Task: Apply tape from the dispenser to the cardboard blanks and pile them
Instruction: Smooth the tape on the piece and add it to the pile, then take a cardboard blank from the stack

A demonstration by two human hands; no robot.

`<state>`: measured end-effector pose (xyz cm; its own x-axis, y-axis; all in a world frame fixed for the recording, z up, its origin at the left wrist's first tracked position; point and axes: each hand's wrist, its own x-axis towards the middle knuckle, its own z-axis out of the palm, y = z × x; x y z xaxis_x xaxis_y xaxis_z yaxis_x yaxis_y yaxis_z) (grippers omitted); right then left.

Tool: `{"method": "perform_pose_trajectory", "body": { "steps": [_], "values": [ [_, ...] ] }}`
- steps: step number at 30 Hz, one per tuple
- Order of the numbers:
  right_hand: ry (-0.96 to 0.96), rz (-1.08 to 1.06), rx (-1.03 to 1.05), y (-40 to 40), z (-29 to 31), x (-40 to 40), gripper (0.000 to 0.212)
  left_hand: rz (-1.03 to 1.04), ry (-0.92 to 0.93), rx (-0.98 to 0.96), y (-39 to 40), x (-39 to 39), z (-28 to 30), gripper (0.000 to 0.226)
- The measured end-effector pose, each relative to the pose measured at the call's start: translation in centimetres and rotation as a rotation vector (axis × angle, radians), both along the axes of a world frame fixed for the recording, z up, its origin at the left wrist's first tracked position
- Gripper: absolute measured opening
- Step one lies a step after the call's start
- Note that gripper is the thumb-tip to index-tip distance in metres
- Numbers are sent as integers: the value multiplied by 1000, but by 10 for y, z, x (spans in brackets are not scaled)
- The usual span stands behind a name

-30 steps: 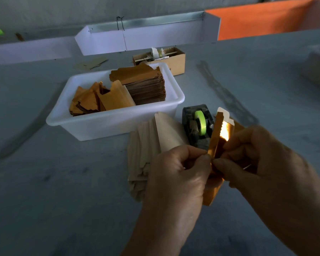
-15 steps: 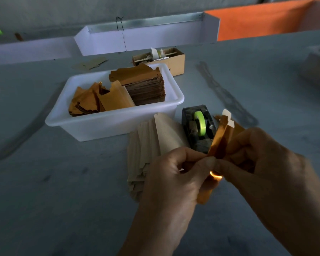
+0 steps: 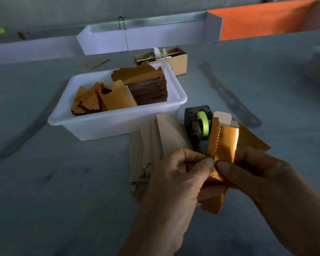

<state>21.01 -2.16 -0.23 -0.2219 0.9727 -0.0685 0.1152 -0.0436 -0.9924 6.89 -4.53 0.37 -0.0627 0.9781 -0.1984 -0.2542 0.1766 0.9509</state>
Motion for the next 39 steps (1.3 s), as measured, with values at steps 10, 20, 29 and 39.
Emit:
{"method": "perform_pose_trajectory", "body": {
  "steps": [10, 20, 29, 39],
  "values": [
    [-38, -136, 114, 13, 3, 18, 54, 22, 461, 122, 2, -9, 1, 17],
    [-758, -416, 152, 99, -32, 61, 24, 293, 1256, -81, 36, -42, -13, 49],
    [-987, -461, 214, 90, -40, 50, 31, 318, 705, -132, 32, -66, -10, 18],
    [-215, -379, 334, 13, -2, 5, 29, 312, 153, 44, 7, -61, 2, 13]
  ]
}}
